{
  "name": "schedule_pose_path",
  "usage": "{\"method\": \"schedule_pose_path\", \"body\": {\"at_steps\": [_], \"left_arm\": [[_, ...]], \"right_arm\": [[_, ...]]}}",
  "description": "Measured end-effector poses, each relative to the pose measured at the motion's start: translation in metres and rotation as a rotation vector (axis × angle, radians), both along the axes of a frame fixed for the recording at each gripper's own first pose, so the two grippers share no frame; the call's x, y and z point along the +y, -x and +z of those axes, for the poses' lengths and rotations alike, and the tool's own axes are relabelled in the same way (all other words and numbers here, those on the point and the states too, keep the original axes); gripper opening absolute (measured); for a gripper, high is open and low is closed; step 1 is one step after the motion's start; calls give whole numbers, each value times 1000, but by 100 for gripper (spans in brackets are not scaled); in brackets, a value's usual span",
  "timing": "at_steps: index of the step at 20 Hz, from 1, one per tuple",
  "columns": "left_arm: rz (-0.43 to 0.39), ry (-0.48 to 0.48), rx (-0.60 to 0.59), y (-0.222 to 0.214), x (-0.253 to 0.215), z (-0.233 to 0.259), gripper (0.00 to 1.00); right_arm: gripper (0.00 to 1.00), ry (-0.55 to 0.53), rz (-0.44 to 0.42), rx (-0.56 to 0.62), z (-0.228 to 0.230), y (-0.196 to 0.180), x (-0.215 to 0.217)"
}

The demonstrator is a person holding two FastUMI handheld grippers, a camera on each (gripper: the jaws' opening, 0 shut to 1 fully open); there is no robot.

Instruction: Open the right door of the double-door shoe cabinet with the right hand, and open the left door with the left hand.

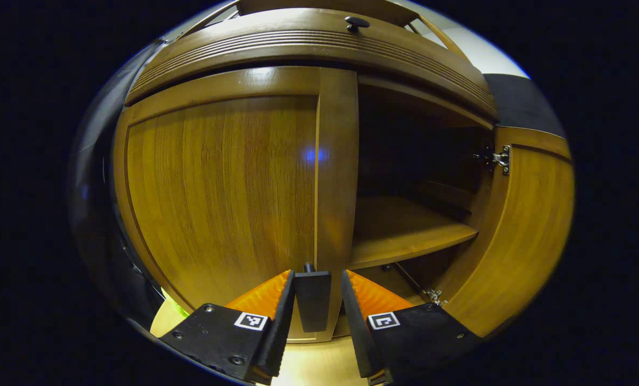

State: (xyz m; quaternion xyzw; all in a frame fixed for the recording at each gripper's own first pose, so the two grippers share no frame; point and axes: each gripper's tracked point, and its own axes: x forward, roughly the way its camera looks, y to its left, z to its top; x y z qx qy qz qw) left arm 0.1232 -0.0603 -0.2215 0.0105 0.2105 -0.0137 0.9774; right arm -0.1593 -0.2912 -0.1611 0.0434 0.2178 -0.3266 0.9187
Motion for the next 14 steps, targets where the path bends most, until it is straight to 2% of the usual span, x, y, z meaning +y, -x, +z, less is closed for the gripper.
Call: {"method": "schedule_pose_path", "body": {"at_steps": [2,3,6,14], "left_arm": [[22,1,6,-4,4,-5,41],[24,1,-5,-2,3,-3,37],[21,-15,-6,-2,4,-3,35],[31,28,6,30,8,4,34]], "right_arm": [[19,5,-2,7,0,4,-4],[19,7,-2,10,1,5,-5],[19,1,4,9,0,4,-6],[19,-21,91,9,-3,-16,17]]}}
